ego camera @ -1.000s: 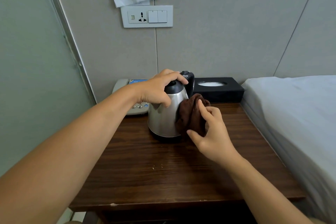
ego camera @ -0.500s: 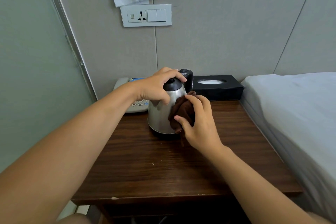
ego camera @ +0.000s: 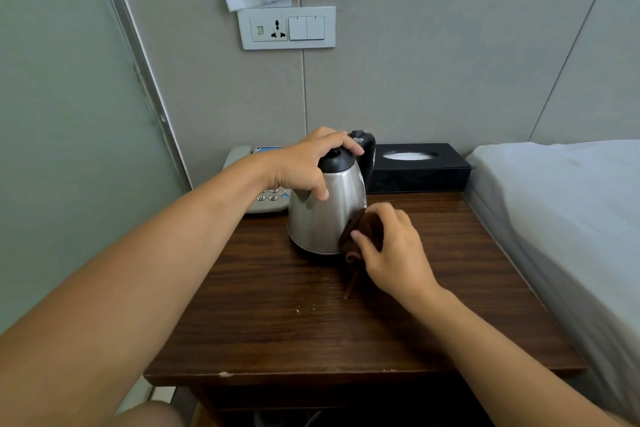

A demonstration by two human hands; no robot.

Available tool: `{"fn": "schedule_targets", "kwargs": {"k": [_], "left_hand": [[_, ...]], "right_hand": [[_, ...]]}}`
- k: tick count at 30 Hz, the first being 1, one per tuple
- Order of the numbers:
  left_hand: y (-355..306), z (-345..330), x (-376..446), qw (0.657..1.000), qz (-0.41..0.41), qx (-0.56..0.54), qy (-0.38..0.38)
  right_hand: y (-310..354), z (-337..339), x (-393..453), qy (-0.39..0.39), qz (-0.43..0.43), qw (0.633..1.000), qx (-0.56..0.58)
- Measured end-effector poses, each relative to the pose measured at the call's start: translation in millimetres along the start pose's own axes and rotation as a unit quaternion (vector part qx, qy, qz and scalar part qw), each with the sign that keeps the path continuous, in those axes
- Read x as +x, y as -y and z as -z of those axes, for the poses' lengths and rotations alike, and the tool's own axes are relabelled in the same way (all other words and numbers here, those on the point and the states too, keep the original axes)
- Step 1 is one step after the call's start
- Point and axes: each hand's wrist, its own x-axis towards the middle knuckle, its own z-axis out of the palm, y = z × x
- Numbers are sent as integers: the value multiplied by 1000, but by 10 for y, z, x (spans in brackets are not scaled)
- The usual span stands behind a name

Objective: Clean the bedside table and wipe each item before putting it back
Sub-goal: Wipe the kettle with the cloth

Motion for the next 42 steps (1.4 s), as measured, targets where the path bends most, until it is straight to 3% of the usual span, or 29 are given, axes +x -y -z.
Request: {"fn": "schedule_targets", "kwargs": {"k": [6, 12, 16, 20, 25, 27, 32, 38, 40, 42], "left_hand": [[-12, 13, -14, 1000, 4, 10, 4], [63, -16, 25, 996, 12, 83, -14], [25, 17, 50, 991, 6, 132, 1], [-1, 20, 58, 983, 5, 181, -9], [26, -15, 37, 987, -5, 161, -25], [55, -17, 33, 989, -12, 142, -27], [50, -7, 41, 993, -6, 117, -25], [105, -19, 56, 993, 0, 113, -33], [114, -26, 67, 993, 12, 114, -30], [111, -27, 66, 993, 24, 109, -29]], "right_hand": [[313, 145, 498, -116, 16, 991, 65], [59, -224, 74, -32, 51, 998, 17], [-186, -28, 150, 10, -41, 998, 38], [-40, 163, 442, -78, 7, 994, 78], [153, -50, 563, -52, 32, 993, 103], [66, -101, 469, -65, 10, 991, 113], [-166, 56, 527, 3, -72, 995, 75], [240, -10, 531, -84, 56, 986, 136], [180, -73, 525, -112, 23, 981, 156], [33, -79, 539, -94, -48, 980, 166]]}}
